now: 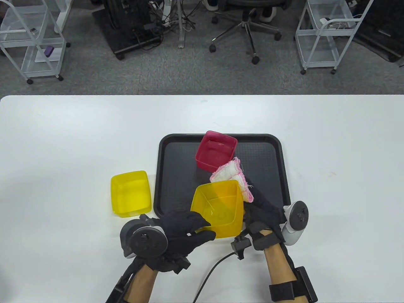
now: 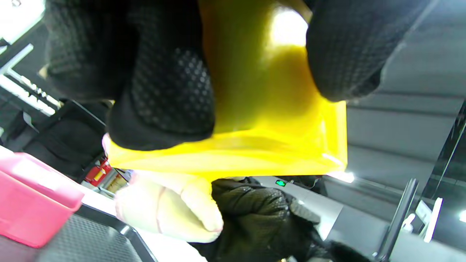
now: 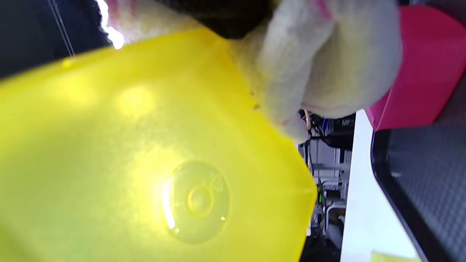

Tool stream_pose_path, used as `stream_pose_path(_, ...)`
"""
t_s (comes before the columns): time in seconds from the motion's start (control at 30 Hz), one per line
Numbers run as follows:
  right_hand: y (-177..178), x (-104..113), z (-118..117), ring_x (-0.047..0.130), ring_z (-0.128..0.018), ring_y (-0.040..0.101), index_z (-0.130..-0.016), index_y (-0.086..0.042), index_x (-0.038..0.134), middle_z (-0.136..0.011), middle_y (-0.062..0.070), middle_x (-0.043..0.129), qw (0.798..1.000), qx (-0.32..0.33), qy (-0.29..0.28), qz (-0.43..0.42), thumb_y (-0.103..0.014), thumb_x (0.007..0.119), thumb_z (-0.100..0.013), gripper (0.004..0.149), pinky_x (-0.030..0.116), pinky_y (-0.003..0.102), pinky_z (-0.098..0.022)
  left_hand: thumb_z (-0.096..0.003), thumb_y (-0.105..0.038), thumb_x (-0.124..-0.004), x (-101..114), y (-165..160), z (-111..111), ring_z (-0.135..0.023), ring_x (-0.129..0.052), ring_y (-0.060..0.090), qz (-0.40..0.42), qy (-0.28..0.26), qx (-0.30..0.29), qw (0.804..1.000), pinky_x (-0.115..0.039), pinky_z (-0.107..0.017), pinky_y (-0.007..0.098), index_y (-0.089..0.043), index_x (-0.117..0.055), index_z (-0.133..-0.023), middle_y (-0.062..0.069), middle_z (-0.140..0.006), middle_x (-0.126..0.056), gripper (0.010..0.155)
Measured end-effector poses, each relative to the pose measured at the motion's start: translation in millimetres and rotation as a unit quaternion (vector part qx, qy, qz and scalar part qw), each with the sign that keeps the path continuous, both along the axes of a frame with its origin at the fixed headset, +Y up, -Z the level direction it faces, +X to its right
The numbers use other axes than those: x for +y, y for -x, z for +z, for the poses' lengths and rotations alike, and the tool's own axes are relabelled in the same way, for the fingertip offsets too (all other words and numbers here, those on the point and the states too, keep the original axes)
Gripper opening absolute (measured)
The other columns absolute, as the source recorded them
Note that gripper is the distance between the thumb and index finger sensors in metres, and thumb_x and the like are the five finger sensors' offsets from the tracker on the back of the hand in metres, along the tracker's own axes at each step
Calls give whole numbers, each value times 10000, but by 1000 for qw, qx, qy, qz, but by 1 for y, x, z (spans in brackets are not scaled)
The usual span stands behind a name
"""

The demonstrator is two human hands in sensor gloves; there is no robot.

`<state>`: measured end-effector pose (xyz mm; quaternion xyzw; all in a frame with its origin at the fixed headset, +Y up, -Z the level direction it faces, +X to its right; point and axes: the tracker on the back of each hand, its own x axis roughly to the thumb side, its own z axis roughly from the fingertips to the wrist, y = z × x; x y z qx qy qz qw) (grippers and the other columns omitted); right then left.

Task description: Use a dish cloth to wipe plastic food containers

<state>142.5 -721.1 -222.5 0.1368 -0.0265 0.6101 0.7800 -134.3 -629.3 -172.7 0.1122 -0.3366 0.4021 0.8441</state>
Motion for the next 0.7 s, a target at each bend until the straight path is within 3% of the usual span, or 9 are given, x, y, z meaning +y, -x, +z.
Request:
stream_pose_path(0.17, 7, -5, -3, 729, -925, 452, -963, -242, 664, -1049, 72, 706, 994, 81, 16, -73, -70, 678, -496, 498, 686, 638, -597, -438, -596, -840, -1, 7, -3, -389, -1102, 226, 50, 25, -24, 998, -971, -430, 416, -265, -981, -617, -44, -588, -1038, 402)
stream_pose_path(0.3, 18, -8, -3, 727, -934, 444, -968, -246, 655, -1058, 66, 696, 991, 125, 24, -44, -76, 680, -500, 498, 685, 636, -606, -443, -601, -832, -2, 5, -3, -409, -1099, 227, 98, 52, -55, 992, -967, -447, 417, -266, -976, -625, -48, -599, -1033, 407)
stream_pose_path(0.57, 44, -12, 1, 776, -900, 423, -975, -177, 640, -1004, 133, 740, 986, 149, 42, -58, -77, 681, -497, 490, 701, 628, -593, -450, -609, -818, -4, 5, -2, -433, -1102, 216, 166, 73, -81, 980, -968, -473, 407, -276, -966, -642, -57, -620, -1027, 411)
stream_pose_path(0.7, 56, -14, 4, 779, -899, 424, -943, -189, 694, -982, 115, 784, 980, 184, 48, -57, -78, 703, -493, 463, 695, 638, -590, -459, -610, -801, -5, 3, -2, -519, -1099, 218, 183, 78, -76, 977, -951, -540, 409, -287, -949, -678, -71, -677, -1014, 418)
